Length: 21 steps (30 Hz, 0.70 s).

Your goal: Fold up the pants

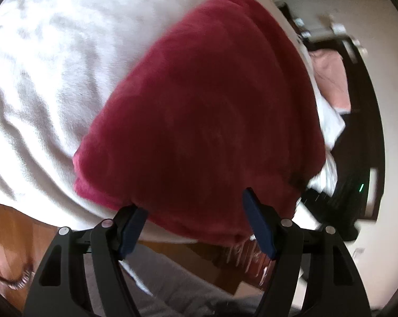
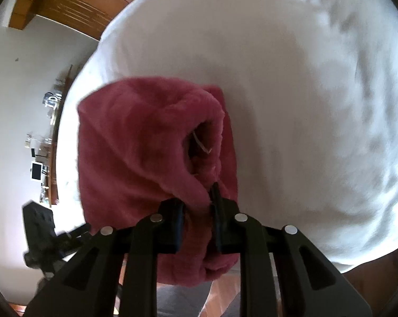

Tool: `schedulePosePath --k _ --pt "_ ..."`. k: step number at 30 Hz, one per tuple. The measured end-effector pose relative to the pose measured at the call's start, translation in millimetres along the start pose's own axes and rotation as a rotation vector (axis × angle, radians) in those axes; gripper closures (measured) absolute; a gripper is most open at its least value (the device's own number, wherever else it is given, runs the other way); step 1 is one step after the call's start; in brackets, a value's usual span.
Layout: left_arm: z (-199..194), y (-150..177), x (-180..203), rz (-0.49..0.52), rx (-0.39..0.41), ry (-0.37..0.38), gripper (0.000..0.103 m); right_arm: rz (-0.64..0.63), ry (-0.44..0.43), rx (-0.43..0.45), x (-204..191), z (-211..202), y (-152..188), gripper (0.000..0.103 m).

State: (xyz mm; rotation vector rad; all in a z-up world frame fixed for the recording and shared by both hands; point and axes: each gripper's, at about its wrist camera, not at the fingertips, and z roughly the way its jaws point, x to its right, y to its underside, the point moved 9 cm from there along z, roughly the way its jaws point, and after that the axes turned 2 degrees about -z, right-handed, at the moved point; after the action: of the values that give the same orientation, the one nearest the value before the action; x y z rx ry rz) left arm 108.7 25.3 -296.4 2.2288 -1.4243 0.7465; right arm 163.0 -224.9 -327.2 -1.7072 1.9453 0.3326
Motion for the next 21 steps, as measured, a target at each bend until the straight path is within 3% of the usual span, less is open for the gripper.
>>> schedulePosePath --k 3,4,6,12,15,19,21 --pt "-6.1 -14.0 -13.2 -0.076 0.03 0.035 0.032 0.024 -0.021 0.018 0.1 1.9 1.4 0.069" --pt "-8.9 -16.8 -15.7 -0.084 0.038 0.04 0.032 0.014 -0.014 0.013 0.2 -0.5 1.8 0.06" --pt "-12.4 -18.0 -18.3 -0.064 0.043 0.021 0.034 -0.005 -0.002 0.004 3.5 -8.9 4.0 0.054" --pt "-16.3 -10.1 -9.6 -0.009 0.056 -0.018 0.038 0.06 -0.06 -0.085 11.8 -22.2 32.3 0.047" --pt "-18.3 -10.7 -8.9 -0.017 0.063 -0.009 0.039 0.178 -0.168 -0.171 7.7 -15.0 52.5 0.047" --pt "-22.1 -12.4 -7.9 -0.013 0.071 -0.001 0.04 0.268 -0.279 -0.205 -11.9 -5.0 55.6 0.044" --pt "-23.2 -12.5 -6.6 -0.008 0.073 -0.002 0.043 0.265 -0.247 -0.211 -15.2 2.4 54.4 0.044"
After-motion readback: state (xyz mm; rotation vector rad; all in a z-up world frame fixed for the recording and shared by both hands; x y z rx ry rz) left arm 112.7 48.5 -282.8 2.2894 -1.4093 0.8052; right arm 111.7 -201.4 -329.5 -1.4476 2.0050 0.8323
